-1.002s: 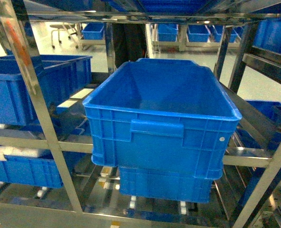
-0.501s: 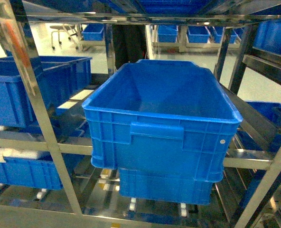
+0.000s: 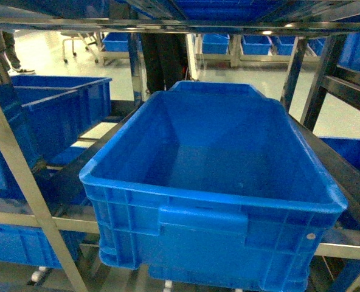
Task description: Pick red block from blue box to shelf
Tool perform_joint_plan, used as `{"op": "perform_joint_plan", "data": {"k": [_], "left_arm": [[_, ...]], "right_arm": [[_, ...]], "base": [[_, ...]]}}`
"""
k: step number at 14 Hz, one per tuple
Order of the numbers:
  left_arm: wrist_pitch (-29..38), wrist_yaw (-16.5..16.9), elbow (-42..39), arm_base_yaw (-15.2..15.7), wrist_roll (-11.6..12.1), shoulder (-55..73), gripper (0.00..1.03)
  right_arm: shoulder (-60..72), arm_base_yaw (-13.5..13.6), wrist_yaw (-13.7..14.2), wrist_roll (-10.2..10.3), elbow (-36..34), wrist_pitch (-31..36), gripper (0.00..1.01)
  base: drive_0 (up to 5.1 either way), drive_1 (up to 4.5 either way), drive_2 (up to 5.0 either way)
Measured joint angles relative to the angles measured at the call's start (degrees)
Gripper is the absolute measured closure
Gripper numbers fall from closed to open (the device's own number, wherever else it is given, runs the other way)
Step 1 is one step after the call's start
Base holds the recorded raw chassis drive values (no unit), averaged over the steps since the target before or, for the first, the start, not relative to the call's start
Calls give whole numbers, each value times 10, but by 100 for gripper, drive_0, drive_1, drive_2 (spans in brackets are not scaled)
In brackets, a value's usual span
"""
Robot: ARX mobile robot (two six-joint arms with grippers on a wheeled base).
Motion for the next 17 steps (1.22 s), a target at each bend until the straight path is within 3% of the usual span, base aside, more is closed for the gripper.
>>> {"op": "perform_joint_plan", "data": {"k": [7,8,9,12,15,17], "left_arm": [[0,0,0,0,0,0,5],[0,0,0,0,0,0,5],[0,-1,0,0,0,0,5],[0,0,0,0,0,0,5],[0,0,0,0,0,0,5],[0,0,0,0,0,0,5]], "right_arm": [[0,0,0,0,0,0,75],[12,-21,-61,13,31,-105,75],[23,-30,-99,24,50,-166,75],[23,-24,-112,37,51,-181,75],[123,22,-109,50,61,-87,75],[266,46,-129,57,123,-18,75]], "base": [[0,0,0],[0,0,0],[0,0,0],[0,0,0],[0,0,0],[0,0,0]]}}
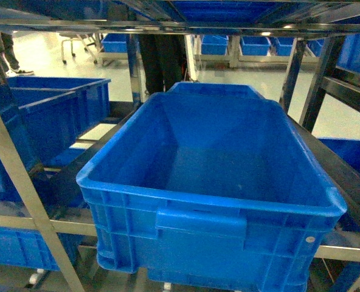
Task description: Pick red block from blue box to shelf
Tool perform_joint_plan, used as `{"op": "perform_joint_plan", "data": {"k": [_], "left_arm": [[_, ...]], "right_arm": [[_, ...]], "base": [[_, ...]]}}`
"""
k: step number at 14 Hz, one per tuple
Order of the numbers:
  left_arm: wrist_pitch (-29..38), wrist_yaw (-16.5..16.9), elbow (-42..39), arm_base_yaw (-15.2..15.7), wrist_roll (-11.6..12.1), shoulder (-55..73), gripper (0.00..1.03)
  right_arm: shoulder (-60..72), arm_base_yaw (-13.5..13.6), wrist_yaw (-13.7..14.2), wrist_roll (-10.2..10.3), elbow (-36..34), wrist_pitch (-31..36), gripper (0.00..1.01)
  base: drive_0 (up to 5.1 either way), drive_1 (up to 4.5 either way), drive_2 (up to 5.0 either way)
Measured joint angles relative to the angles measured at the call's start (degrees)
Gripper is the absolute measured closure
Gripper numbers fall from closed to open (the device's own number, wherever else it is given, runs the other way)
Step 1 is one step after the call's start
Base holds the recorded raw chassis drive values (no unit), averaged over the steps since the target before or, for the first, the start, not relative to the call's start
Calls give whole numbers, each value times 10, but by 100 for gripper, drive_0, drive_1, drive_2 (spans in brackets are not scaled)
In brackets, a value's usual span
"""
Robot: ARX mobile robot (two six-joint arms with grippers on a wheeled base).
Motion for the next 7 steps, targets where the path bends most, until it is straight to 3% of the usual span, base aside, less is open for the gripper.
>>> {"op": "perform_joint_plan", "data": {"k": [3,7], "left_arm": [[0,0,0,0,0,0,5],[0,0,0,0,0,0,5]], "right_arm": [[147,22,-36,7,38,49,75],[267,72,-21,-20,86,122,75]], "base": [[0,0,0],[0,0,0]]}}
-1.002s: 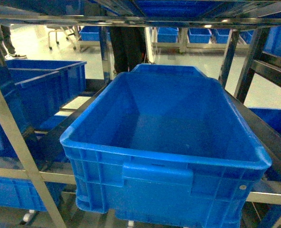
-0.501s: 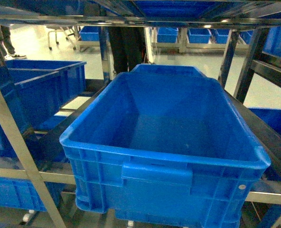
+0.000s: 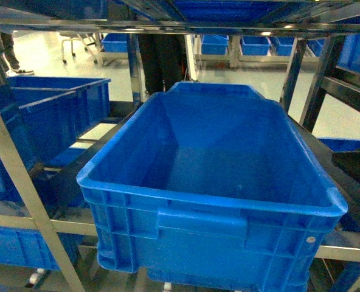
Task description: Pick red block from blue box to shelf
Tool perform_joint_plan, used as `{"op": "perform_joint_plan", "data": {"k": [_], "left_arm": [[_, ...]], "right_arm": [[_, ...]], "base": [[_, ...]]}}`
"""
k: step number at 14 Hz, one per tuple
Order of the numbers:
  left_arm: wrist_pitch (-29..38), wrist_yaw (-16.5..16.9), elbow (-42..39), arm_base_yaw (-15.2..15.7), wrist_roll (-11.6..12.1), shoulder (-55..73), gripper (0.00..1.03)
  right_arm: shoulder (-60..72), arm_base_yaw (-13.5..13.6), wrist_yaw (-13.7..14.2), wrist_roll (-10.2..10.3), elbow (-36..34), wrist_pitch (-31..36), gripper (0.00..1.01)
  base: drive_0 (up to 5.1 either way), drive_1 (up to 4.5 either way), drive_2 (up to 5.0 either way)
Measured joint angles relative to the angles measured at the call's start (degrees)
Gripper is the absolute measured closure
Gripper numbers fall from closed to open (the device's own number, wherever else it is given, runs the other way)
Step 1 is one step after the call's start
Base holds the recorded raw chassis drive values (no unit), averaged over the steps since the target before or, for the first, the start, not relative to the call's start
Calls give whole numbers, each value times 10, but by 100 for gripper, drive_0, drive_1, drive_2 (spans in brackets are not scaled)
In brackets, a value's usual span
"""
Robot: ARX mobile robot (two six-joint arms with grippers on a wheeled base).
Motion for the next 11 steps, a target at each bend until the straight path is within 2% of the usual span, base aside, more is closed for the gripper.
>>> {"op": "perform_joint_plan", "data": {"k": [2,6,11], "left_arm": [[0,0,0,0,0,0,5],[0,0,0,0,0,0,5],[0,0,0,0,0,0,5]], "right_arm": [[51,15,14,1,40,11,75],[175,37,23,9,103,63,75],[279,54,56,-4,218,62,75]], "base": [[0,0,0],[0,0,0],[0,0,0]]}}
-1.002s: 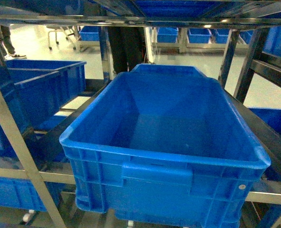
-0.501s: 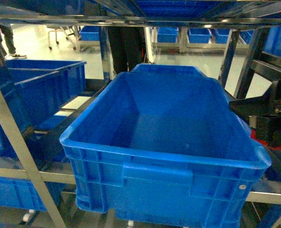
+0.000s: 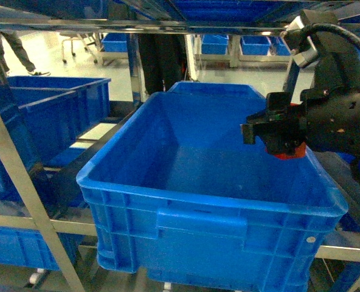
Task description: Pick red block from blue box to shelf
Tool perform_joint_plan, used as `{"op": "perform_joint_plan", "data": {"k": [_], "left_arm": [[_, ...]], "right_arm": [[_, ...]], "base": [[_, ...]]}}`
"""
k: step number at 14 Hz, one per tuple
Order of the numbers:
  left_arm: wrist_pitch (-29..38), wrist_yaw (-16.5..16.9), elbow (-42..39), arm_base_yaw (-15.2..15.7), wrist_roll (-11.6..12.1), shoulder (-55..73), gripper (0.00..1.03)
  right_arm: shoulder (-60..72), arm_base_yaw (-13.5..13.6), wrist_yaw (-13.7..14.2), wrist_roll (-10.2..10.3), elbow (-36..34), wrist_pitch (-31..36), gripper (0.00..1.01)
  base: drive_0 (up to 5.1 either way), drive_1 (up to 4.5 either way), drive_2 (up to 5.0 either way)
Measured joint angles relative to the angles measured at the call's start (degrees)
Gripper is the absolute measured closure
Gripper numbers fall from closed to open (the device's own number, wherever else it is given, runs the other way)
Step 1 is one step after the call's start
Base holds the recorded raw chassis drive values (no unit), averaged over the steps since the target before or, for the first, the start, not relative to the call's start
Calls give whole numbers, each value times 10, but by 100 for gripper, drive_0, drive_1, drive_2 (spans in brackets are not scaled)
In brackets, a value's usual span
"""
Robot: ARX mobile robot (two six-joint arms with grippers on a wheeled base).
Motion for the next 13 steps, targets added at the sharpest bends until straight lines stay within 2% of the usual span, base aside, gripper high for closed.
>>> {"op": "perform_joint_plan", "data": {"k": [5,8,13], "left_arm": [[0,0,0,0,0,0,5],[0,0,0,0,0,0,5],[0,0,0,0,0,0,5]], "right_arm": [[75,1,21,-6,87,-25,75],[133,15,26,8,134,-48,75],[182,39,40,26,153,-60,75]], "base": [[0,0,0],[0,0,0],[0,0,0]]}}
